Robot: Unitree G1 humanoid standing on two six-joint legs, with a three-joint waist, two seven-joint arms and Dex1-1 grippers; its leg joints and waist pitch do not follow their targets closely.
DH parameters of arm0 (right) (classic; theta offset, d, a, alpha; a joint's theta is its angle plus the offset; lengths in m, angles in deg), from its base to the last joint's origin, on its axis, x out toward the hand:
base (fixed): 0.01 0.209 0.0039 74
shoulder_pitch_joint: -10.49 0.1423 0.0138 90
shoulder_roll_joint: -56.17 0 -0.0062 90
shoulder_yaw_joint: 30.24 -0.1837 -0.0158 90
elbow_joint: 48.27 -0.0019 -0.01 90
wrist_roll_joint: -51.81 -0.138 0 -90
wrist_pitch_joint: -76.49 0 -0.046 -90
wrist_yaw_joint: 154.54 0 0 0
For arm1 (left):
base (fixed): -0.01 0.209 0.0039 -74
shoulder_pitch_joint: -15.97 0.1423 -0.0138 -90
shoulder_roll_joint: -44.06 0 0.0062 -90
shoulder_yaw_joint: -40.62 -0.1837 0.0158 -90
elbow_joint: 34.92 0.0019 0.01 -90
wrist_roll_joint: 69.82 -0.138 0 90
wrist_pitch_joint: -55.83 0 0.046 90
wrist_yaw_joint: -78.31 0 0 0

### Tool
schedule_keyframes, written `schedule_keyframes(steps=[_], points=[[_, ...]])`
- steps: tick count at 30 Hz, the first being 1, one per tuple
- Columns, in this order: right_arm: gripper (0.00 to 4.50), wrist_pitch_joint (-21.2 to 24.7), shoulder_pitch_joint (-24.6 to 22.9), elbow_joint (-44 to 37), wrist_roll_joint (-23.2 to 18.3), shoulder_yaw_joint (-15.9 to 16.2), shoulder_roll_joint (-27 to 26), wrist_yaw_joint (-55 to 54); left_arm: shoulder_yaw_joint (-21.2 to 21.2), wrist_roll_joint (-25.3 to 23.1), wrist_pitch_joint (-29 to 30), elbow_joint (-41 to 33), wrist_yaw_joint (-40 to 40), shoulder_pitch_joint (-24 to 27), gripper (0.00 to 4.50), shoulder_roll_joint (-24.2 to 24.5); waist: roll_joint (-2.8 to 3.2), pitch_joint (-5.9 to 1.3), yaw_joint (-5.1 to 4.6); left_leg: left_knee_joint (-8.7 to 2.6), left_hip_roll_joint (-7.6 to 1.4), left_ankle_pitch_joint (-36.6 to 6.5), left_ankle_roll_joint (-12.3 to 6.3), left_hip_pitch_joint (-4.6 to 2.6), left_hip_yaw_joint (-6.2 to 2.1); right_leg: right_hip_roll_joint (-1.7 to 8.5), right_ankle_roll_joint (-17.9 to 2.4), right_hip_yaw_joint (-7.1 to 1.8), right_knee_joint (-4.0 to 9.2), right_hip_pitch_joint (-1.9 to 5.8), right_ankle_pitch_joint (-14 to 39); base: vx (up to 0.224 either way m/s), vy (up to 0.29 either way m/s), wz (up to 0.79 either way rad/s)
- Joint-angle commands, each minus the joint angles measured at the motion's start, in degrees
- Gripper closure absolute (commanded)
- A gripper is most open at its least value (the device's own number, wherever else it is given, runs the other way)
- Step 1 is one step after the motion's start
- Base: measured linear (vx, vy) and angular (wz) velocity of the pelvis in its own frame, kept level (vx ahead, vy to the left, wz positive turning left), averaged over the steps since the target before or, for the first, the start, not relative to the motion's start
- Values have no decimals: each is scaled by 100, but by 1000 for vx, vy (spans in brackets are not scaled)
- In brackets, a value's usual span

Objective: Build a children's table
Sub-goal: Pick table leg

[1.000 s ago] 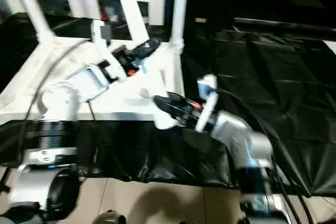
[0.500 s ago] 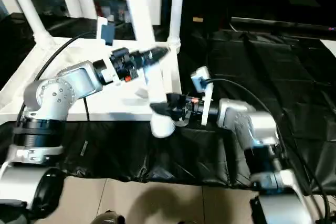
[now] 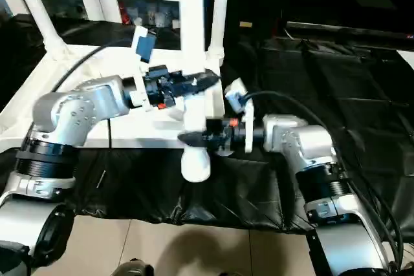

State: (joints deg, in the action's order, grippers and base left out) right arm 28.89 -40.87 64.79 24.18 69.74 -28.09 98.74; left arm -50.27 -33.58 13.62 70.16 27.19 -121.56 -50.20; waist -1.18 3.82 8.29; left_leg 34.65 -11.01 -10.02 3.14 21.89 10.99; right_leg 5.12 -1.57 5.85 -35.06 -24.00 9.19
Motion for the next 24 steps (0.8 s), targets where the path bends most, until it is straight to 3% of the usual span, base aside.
schedule_keyframes(steps=[1, 13, 14, 24], points=[[105, 42, 95, 68, 46, 74, 69, 42, 5, -39, -71, 47, -72, -206, 269, -23, -27, -486, 13, -351, -220, -730, -97, -77, -104, 392, -985, -305, 387, 398, 1321, 0, 0, 0], [105, 21, 109, 186, 138, 140, -7, 125, -9, -40, -141, 175, -169, -286, 269, -2, -20, -501, 17, -341, -226, -690, -101, -78, -106, 387, -1071, -301, 360, 405, 1127, 0, 0, 0], [132, 18, 113, 197, 138, 140, -10, 128, -10, -37, -136, 177, -176, -287, 269, -3, -18, -503, 19, -340, -227, -677, -105, -77, -107, 388, -1080, -303, 355, 406, 1101, 0, 0, 0], [208, 11, 119, 274, 138, 124, -75, 166, -10, -8, -89, 158, -162, -258, 269, -16, -12, -498, 23, -339, -231, -711, -111, -81, -108, 388, -1093, -301, 356, 399, 1130, 0, 0, 0]])
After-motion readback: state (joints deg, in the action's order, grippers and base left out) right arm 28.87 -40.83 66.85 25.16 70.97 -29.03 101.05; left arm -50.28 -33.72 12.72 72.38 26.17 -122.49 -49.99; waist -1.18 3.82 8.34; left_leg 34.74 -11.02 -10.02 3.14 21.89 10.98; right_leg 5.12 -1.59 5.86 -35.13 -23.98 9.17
